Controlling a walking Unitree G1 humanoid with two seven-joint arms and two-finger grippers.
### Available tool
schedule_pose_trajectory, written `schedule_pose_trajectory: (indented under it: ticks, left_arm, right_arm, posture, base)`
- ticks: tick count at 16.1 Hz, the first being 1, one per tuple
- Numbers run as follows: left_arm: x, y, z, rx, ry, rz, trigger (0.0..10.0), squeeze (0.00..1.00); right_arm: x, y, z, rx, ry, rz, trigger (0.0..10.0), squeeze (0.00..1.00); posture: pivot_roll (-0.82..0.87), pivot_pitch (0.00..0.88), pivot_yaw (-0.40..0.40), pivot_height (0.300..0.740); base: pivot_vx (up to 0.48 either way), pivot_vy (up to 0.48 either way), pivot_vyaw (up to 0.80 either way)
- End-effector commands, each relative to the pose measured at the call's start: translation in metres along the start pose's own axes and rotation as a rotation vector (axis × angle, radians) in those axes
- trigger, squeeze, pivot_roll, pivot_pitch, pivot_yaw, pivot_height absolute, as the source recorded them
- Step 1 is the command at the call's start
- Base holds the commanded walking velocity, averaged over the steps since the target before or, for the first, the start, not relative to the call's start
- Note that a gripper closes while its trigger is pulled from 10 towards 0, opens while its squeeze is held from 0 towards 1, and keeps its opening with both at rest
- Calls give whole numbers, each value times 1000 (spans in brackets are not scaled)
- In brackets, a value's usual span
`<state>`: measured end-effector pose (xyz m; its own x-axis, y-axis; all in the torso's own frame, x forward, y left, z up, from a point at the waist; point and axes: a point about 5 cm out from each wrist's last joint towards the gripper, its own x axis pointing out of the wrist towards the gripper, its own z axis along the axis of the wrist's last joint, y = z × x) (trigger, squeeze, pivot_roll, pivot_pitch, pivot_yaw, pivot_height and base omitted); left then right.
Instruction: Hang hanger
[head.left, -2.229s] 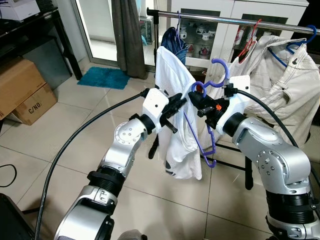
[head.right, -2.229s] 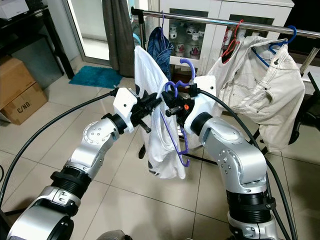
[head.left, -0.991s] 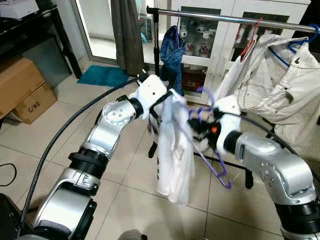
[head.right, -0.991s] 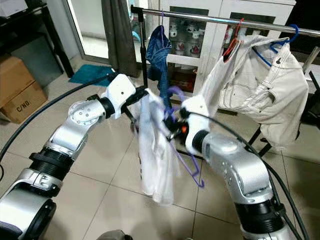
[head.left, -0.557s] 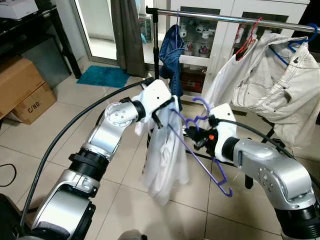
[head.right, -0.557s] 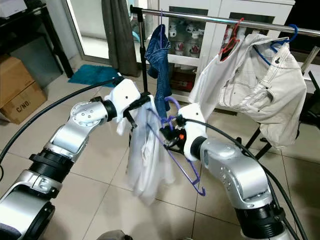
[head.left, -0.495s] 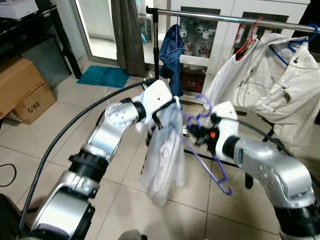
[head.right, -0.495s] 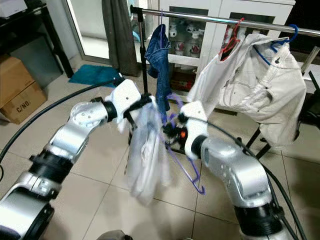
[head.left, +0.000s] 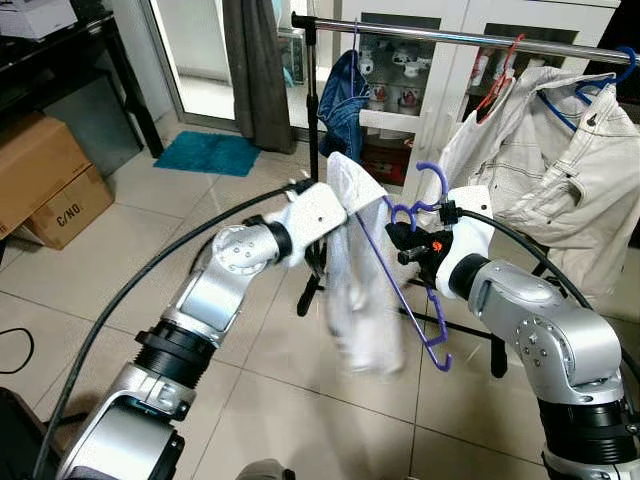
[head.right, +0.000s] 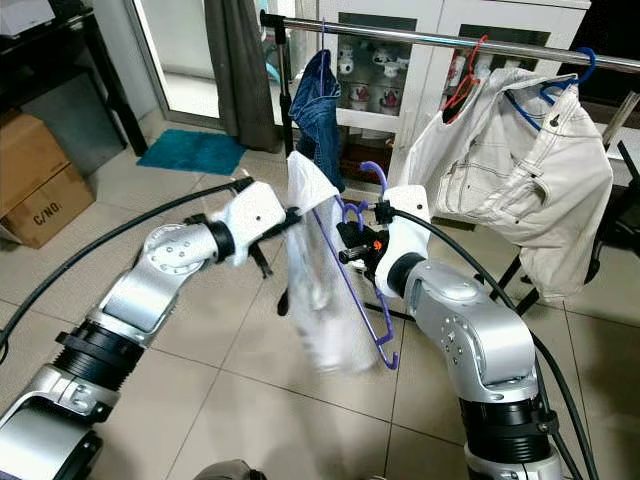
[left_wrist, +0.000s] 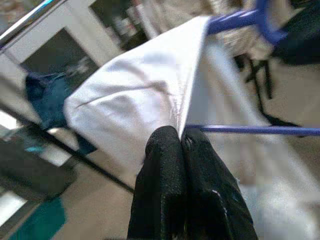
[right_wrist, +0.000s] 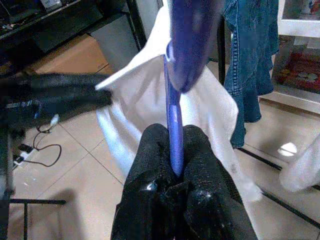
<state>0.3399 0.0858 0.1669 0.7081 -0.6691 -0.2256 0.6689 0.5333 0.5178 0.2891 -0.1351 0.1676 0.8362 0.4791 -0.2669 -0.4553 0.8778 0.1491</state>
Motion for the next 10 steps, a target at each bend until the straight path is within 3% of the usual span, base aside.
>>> schedule_pose_trajectory:
  ticks: [1,4,8,10]
  left_arm:
    - [-3,9,-4,3,37,45,0,0]
    - [-7,26,-2,16,36,140,0,0]
    - [-1,32,14,34,-37,136,0,0]
    - [2,42,21,30,-50,154,0,0]
  right_arm:
    - [-1,-1,17,-19,-75,-3,10000,0]
    - [-1,3,18,-16,-87,27,10000,0]
    - [-1,7,18,-20,-83,62,10000,0]
    - [-1,7,16,-20,-78,65,10000,0]
  posture:
    - [92,1,59,740]
    - [94,10,53,740]
    - [93,5,54,740]
    - [104,7,56,740]
  base:
    - [0,0,0]
    - [0,0,0]
    - [0,0,0]
    - [0,0,0]
